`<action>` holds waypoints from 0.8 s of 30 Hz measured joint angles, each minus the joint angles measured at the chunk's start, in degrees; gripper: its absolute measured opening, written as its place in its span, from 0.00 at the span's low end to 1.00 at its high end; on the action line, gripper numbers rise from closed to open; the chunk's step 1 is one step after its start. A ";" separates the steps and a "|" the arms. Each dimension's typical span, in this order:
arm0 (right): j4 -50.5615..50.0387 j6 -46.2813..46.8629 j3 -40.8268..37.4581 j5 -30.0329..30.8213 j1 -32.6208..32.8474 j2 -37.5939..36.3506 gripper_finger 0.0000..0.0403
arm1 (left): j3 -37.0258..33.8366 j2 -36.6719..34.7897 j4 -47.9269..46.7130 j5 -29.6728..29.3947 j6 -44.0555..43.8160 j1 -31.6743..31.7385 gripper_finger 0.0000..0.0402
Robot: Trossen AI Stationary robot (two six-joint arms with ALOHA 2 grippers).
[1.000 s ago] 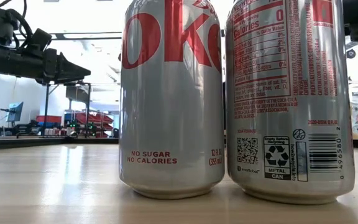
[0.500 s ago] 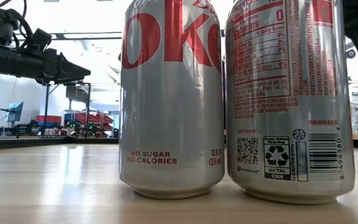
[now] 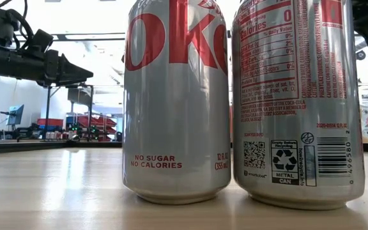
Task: Place canned beverage on shelf
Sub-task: Put the red soda can on the shelf aligned with the other red soda can
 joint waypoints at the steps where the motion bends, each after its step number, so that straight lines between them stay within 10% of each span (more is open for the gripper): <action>1: -0.15 -0.04 0.00 0.06 -0.05 -0.02 0.72 | 0.00 0.02 0.02 -0.01 0.01 0.00 0.99; 24: -0.73 1.73 0.00 -0.19 -0.13 -0.04 0.72 | 0.00 0.01 0.01 0.02 0.02 -0.01 0.99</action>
